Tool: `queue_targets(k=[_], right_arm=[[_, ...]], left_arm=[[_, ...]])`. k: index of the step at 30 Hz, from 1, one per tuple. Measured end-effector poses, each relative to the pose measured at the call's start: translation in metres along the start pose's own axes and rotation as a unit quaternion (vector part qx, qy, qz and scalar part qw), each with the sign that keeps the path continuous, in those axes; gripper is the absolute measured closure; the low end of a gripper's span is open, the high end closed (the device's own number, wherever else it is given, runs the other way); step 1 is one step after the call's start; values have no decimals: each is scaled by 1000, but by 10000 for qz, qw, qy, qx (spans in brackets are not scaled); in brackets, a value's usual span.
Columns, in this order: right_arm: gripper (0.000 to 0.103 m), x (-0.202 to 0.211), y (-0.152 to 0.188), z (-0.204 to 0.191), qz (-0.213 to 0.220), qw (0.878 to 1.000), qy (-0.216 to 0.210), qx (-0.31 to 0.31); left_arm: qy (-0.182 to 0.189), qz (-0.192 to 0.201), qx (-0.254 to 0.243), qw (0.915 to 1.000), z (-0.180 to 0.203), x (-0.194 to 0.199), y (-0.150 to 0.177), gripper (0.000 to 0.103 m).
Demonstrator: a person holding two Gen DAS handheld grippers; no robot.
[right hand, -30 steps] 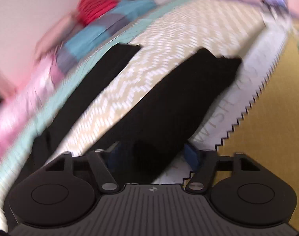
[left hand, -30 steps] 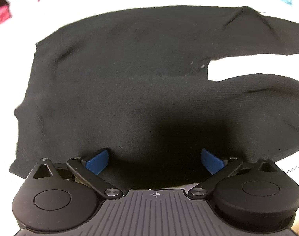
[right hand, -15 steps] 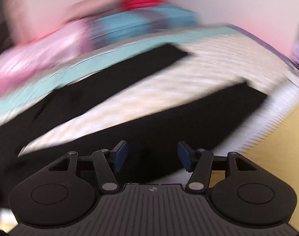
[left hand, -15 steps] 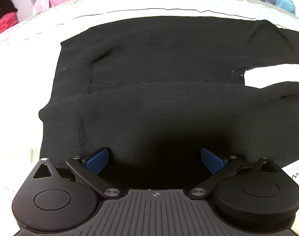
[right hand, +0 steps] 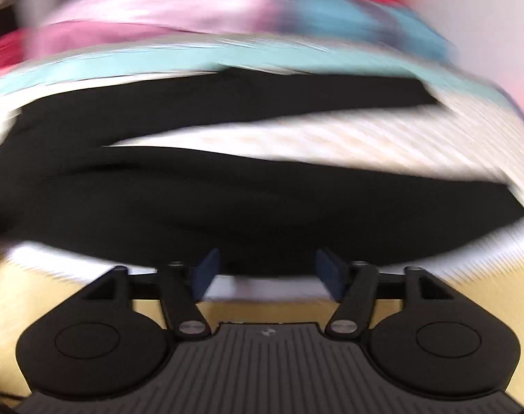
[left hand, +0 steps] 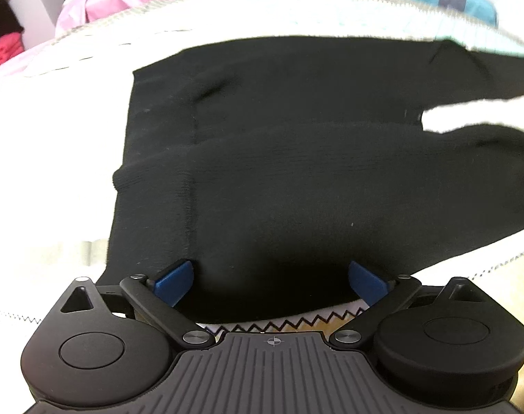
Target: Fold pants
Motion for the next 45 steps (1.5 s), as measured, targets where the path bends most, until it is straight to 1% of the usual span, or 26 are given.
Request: queue_targets(k=[2,5,6,7,8,9,11,14,16,18,20,22,24,26,28,32,33,34,35,36,38,39,40,43,44,45], right_arm=[[26,1,-3,-54,229,9944,-390,956],[27,-13,0,-126,389,9720,-780,2181],[30,-20,2,-142,402,9655,-833,2433],[38,-28,1,-152,386,9618,-859,2570],[47,-34,-3,-157,463,9622,-979,2499],[75,-42,-9,-158,234,9644,-1197,2345],[92,-45,-18,-152,-209,9736,-1448,1753],[96,-29,-9,-135,-861,9680,-1931,1351],[100,-23,-2,-121,-1022,9646,-1928,1482],[96,-18,-6,-120,-1027,9662,-1826,1504],[87,-5,-14,-133,-562,9622,-2019,1739],[51,7,-19,-158,-63,9536,-2035,2219],[43,12,-17,-189,414,9383,-1943,2830],[43,8,-14,-226,725,9152,-1905,3477],[43,-3,-14,-257,935,8992,-1902,3828],[45,-25,-18,-299,1256,8809,-1916,4142],[59,-30,-23,-306,1351,8840,-1903,4051],[92,-38,-32,-311,1137,8941,-1980,3854],[91,-43,-41,-313,808,9126,-2079,3427],[91,-40,-47,-310,581,9235,-2162,3116],[91,-14,-41,-312,304,9134,-2810,2929],[91,-2,-34,-317,387,9061,-2953,3005],[91,-3,-27,-323,410,9011,-2912,3187],[87,-13,-25,-326,492,9055,-2874,3084],[83,-13,-29,-323,440,9084,-2930,2949],[66,-10,-27,-315,391,9099,-2957,2883]], left_arm=[[0,152,139,9998,-5,4,-7,0],[-162,223,254,9993,-16,-5,-29,0],[-225,183,247,9993,-17,-10,-32,0],[-291,105,208,9993,-18,-17,-33,0],[-413,-33,143,9990,-19,-26,-32,0],[-587,-182,60,9981,-21,-33,-29,0],[-558,-80,-26,9984,-23,-30,-24,0],[-441,-98,-49,9990,-30,-20,-10,0],[-368,-67,-23,9993,-40,-13,1,0],[-299,-56,72,9995,-47,-10,2,0],[-208,-9,275,9994,-54,-6,-2,0],[-183,70,463,9987,-61,1,-5,0],[-212,219,642,9975,-70,9,-9,0],[-314,345,799,9957,-80,19,-11,0],[-428,427,914,9940,-91,27,-12,0],[-673,497,1053,9909,-105,43,-3,0],[-722,491,1108,9900,-108,45,1,0],[-753,490,1166,9891,-111,48,5,0],[-779,486,1220,9883,-112,50,8,0],[-805,483,1291,9872,-115,52,11,0],[-790,541,1385,9857,-117,59,15,0],[-793,576,1396,9853,-111,60,19,0],[-800,599,1398,9851,-109,60,17,0],[-823,525,1384,9856,-102,44,2,0],[-779,551,1340,9864,-97,41,-2,0],[-716,583,1250,9879,-91,36,-7,0]])
Point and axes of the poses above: each gripper's, at about its wrist camera, not at the fingertips, and x roughly against the way its jaws point, z to its right, y to its underside, the point moved 4 cm from there along -x, roughly the way its jaws point, and after that the axes turned 6 degrees about y, right-handed, at the moved point
